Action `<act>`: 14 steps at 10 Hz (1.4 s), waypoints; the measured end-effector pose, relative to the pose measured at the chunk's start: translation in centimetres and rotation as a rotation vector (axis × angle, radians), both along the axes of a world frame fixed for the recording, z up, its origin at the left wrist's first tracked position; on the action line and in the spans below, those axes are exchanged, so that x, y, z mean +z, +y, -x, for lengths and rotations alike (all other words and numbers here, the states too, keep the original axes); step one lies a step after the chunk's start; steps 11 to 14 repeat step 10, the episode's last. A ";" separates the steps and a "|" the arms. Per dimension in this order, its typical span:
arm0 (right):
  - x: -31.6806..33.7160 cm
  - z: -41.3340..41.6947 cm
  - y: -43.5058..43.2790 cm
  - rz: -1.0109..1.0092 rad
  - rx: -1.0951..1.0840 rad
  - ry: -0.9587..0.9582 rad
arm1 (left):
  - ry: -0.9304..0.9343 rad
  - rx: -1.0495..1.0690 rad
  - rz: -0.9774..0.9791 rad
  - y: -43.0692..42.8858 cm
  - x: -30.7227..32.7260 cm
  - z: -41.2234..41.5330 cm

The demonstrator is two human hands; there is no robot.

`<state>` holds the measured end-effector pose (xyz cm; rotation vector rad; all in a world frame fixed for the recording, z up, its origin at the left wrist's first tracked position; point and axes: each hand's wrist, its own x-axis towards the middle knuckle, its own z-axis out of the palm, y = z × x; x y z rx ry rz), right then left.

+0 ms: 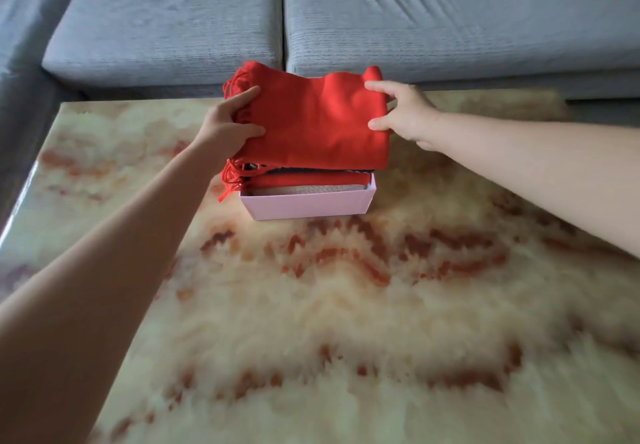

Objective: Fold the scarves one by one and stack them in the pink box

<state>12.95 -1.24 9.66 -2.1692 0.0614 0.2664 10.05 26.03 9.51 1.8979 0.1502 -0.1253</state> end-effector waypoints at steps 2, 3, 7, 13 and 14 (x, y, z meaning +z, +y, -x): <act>-0.2 -0.8 0.5 -0.028 -0.064 -0.001 | -0.009 0.062 0.025 0.0 -1.5 -0.7; -0.7 -1.1 1.0 -0.010 -0.067 -0.005 | 0.018 0.081 0.001 0.2 -2.2 -0.9; -2.7 0.0 0.4 0.056 -0.057 -0.011 | 0.145 0.129 -0.579 -0.3 -4.0 -0.1; 0.4 1.8 -2.5 0.018 0.035 -0.059 | -0.053 0.222 -0.599 1.7 -1.1 2.5; 0.4 1.8 -2.5 0.018 0.035 -0.059 | -0.053 0.222 -0.599 1.7 -1.1 2.5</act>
